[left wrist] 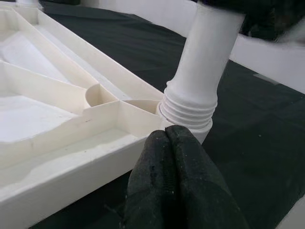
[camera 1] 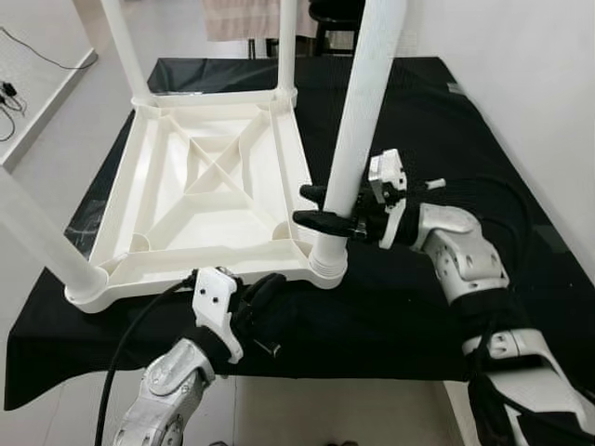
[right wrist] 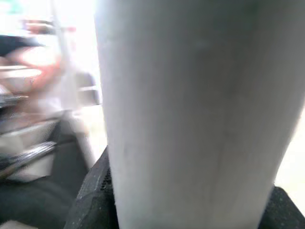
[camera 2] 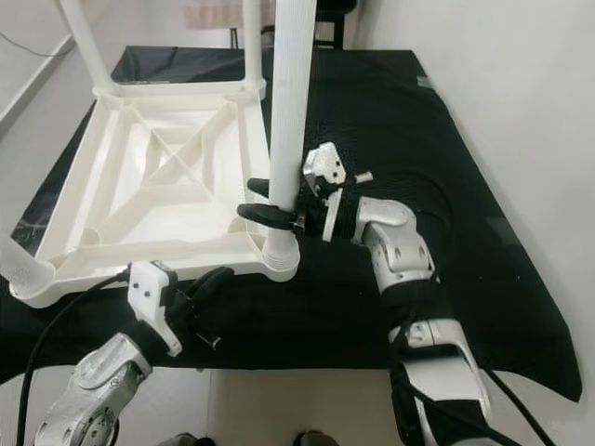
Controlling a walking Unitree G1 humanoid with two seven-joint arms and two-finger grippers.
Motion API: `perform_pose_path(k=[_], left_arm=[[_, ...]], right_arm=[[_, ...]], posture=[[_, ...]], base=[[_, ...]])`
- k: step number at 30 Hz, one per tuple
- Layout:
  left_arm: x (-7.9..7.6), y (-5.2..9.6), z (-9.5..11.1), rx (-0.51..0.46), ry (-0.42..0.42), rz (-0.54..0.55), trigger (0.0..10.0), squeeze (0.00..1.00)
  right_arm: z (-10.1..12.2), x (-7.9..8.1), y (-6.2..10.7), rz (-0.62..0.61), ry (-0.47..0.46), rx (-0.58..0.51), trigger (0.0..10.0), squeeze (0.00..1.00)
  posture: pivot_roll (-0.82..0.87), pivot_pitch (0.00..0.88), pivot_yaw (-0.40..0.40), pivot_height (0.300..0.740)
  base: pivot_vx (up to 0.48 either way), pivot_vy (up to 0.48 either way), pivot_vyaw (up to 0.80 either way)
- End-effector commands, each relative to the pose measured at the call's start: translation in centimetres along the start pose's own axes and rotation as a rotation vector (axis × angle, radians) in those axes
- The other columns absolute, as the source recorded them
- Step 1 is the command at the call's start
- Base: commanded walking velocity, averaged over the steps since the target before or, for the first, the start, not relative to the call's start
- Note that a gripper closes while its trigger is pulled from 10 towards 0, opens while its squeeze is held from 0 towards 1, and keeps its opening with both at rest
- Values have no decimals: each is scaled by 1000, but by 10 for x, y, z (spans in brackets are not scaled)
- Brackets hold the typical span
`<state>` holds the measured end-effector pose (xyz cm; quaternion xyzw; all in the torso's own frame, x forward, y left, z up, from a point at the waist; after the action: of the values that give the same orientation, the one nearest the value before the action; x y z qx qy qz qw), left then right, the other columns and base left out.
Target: Building children table
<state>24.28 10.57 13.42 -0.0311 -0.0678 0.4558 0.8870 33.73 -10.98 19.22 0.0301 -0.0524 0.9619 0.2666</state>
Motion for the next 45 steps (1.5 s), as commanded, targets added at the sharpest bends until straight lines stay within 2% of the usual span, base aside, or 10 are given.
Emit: perform_pose_path(k=[1, 16, 17, 18, 24, 25, 37, 38, 39, 45], left_arm=[[2, 2, 0, 4, -2, -8, 10000, 0], [3, -1, 0, 2, -12, 5, 10000, 0], [4, -1, 0, 2, -14, 9, 10000, 0], [3, -1, 0, 2, -12, 7, 10000, 0], [2, -2, 0, 4, -7, -7, 10000, 0], [2, -2, -1, 5, -7, -9, 10000, 0], [-2, -5, -3, 2, -3, -4, 10000, 0], [-2, -5, -3, 2, -3, -4, 10000, 0], [-3, -5, -3, 1, -2, -4, 10000, 0], [-4, -4, -4, 4, -8, -4, 10000, 0]], right_arm=[[-65, 14, -5, -475, -203, 89, 0, 0], [-59, 14, -2, -540, -67, 159, 0, 0], [-57, 16, -2, -556, -69, 149, 10000, 0], [-51, 16, -2, -532, -64, 129, 10000, 1000], [-25, 16, -8, -329, -40, 55, 10000, 1000], [-14, 13, -8, -226, -19, 36, 10000, 141], [8, -11, 1, 145, 39, 131, 10000, 0], [11, -14, 0, 161, 29, 129, 9412, 0], [14, -18, -2, 166, 16, 122, 1020, 0], [13, -28, -3, 160, -17, 112, 0, 0]], posture=[[35, 173, -18, 740], [36, 165, -18, 740], [36, 164, -20, 740], [36, 161, -20, 740], [38, 153, -17, 740], [39, 150, -19, 740], [49, 129, -46, 740], [49, 126, -47, 740], [50, 125, -48, 740], [53, 122, -45, 740]], base=[[0, 0, 0], [0, 0, 0], [0, 0, 0], [0, 0, 0], [0, 0, 0], [0, 0, 0], [0, 0, 0], [0, 0, 0], [0, 0, 0], [0, 0, 0]])
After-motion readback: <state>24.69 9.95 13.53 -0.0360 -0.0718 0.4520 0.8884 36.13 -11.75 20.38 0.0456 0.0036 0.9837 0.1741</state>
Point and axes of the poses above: a point about 5 cm out from each wrist's last joint towards the gripper, its own y axis pointing back from the gripper into the wrist, its own z axis along the axis of the wrist's last joint, x = y × z, the point moved 1 cm from there along -y, pointing out of the wrist towards the gripper, and after that the axes turned 10 degrees about -y, right-handed, at the moved point
